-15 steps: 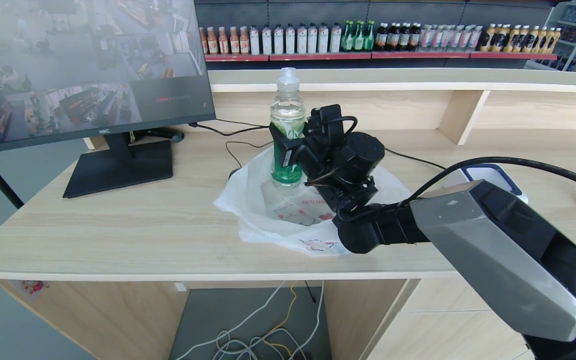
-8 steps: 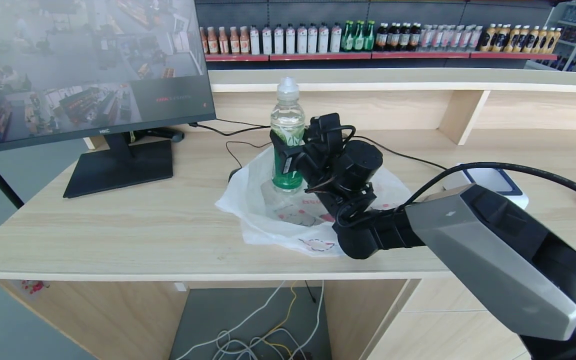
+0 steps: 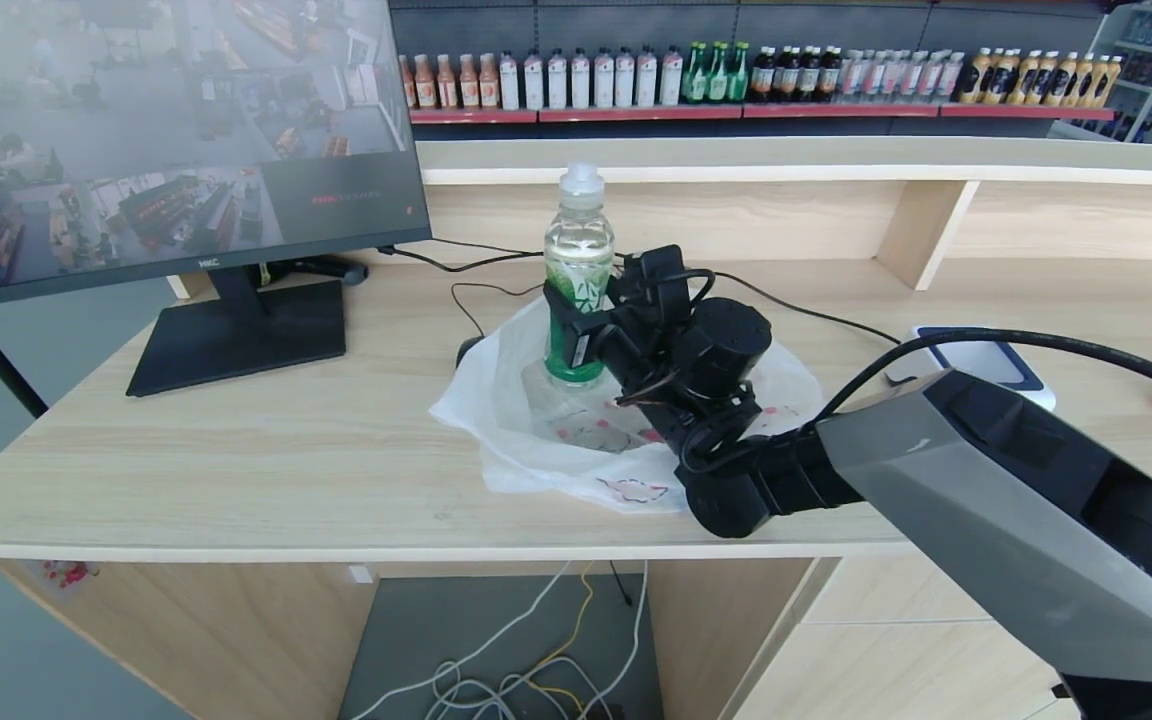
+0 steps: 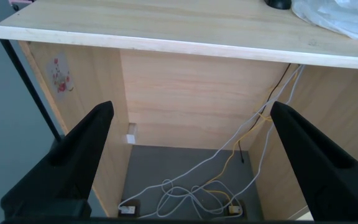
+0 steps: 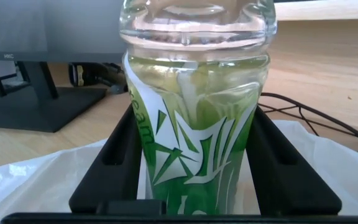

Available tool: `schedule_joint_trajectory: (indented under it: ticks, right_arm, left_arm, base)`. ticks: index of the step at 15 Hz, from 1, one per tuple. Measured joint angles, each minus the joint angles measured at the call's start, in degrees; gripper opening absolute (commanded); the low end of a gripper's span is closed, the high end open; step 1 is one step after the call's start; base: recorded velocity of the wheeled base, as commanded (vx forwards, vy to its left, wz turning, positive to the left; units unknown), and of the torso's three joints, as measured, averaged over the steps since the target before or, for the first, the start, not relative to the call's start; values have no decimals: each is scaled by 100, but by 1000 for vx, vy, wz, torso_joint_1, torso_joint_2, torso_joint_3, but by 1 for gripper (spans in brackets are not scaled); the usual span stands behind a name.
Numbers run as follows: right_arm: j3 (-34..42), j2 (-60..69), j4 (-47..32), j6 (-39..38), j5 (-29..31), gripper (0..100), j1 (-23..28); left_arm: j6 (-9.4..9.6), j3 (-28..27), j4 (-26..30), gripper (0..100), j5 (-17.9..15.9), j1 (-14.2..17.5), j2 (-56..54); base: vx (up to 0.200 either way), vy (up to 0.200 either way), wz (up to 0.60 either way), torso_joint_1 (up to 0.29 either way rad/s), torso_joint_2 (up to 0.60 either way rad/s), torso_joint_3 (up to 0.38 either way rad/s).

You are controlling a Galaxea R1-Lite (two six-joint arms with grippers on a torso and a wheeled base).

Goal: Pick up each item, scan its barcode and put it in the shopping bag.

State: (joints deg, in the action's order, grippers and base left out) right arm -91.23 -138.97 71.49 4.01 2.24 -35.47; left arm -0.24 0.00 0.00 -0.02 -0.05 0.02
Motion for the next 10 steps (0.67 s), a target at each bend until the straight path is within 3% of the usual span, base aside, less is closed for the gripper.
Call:
schedule_joint_trajectory:
  ticks: [9, 10]
  right_arm:
    - [485, 218, -35, -89, 0, 0, -2]
    - [540, 256, -40, -128, 0, 100, 0]
  left_arm:
    - [6, 0, 0, 100, 2, -5, 0]
    - [6, 0, 0, 100, 2, -5, 0]
  base:
    - [0, 0, 0, 0, 0, 0]
    - [0, 0, 0, 0, 0, 0]
